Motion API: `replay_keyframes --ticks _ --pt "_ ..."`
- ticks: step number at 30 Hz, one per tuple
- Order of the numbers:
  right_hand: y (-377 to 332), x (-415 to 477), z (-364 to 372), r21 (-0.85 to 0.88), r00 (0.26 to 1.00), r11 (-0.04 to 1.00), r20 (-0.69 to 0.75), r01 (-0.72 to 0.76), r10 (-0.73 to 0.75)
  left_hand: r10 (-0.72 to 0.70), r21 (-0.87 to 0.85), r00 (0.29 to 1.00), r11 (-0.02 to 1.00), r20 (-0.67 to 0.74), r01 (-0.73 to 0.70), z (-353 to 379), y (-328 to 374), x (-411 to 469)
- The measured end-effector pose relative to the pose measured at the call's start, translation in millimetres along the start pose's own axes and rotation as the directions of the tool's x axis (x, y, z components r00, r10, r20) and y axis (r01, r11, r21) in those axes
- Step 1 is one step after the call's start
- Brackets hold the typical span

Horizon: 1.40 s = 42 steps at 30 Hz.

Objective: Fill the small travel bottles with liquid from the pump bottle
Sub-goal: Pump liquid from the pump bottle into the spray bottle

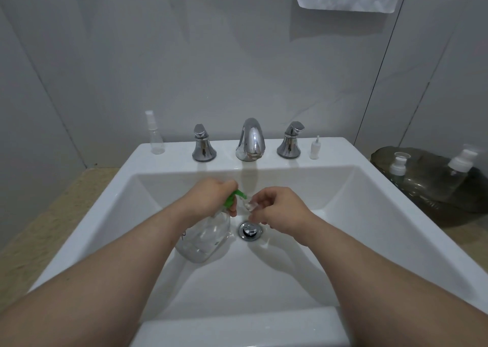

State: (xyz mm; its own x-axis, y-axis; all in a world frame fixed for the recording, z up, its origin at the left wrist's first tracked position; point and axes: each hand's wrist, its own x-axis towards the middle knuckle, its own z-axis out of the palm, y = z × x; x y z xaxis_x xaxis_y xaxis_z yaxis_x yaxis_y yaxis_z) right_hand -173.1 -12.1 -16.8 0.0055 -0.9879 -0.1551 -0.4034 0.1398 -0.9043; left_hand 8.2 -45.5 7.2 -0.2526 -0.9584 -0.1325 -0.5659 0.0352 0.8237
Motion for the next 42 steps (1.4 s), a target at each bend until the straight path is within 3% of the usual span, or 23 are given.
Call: replay_keyframes --ticks 42 --pt "-0.5 -1.1 0.0 -0.002 1.000 1.000 0.008 0.015 -0.015 -0.008 -0.014 1.000 1.000 0.002 0.008 1.1 1.1 0.3"
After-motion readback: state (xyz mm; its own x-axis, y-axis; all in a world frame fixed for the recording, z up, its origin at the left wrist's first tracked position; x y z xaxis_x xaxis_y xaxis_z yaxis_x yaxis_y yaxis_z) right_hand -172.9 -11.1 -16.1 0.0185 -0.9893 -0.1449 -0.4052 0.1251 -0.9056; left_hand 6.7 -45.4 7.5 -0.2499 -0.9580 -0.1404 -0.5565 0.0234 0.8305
